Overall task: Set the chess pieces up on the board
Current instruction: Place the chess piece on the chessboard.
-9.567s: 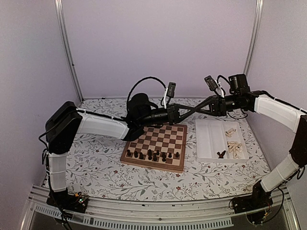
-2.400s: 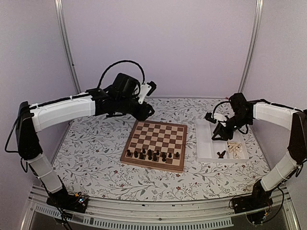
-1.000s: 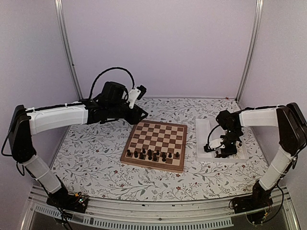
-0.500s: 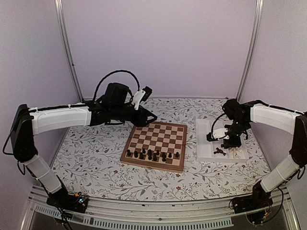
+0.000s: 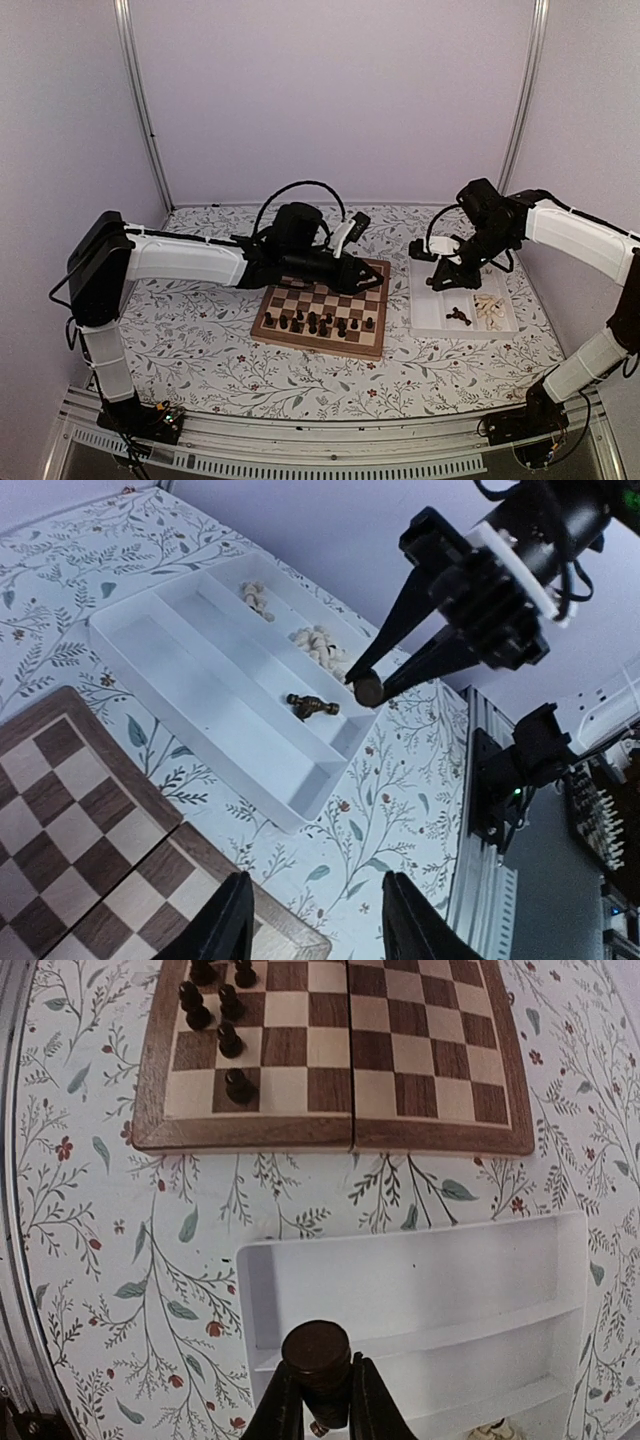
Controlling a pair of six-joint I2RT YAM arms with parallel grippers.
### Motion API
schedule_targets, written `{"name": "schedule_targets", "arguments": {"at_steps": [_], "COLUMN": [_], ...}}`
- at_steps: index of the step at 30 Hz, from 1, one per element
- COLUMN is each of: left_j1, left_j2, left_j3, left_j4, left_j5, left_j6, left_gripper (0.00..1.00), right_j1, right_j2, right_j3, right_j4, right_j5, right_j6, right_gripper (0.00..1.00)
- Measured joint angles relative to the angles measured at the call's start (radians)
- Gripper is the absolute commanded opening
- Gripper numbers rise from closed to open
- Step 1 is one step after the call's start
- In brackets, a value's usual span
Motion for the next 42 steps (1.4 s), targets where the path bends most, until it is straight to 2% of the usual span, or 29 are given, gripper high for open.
{"name": "schedule_targets", "arguments": {"at_steps": [9, 19, 27, 31, 37, 39, 42], "left_j1": [-0.008, -0.008, -0.008, -0.008, -0.007, -0.007, -0.007], "left_j2": [0.109, 0.142, 0.171, 0.177, 0.166, 0.141, 0.09], "left_j3": [0.049, 0.058, 0.08, 0.08, 0.067, 0.04, -0.007], "left_j4": [0.175, 0.222, 0.226, 0.229, 0.234, 0.235, 0.237], "left_j5": [0.151, 0.247, 0.297, 0.313, 0.313, 0.29, 0.234], "left_j6": [-0.207, -0.3, -0.314, -0.314, -0.28, -0.252, -0.208], "left_gripper": [0.47, 0.45, 0.24, 0.18, 0.16, 0.17, 0.17], "right_j1": [0.23, 0.275, 0.294, 0.304, 0.306, 0.29, 0.213], "right_j2": [-0.009, 0.013, 0.025, 0.026, 0.021, 0.004, -0.039], "right_j3": [0.025, 0.088, 0.092, 0.092, 0.095, 0.095, 0.118], "right_j4": [0.045, 0.092, 0.089, 0.079, 0.09, 0.104, 0.126], "right_j5": [-0.035, 0.005, 0.047, 0.065, 0.075, 0.061, -0.025], "right_j6": [0.089, 0.132, 0.138, 0.14, 0.155, 0.166, 0.211], "right_gripper": [0.08, 0.1, 0.13, 0.23, 0.48, 0.56, 0.6]}}
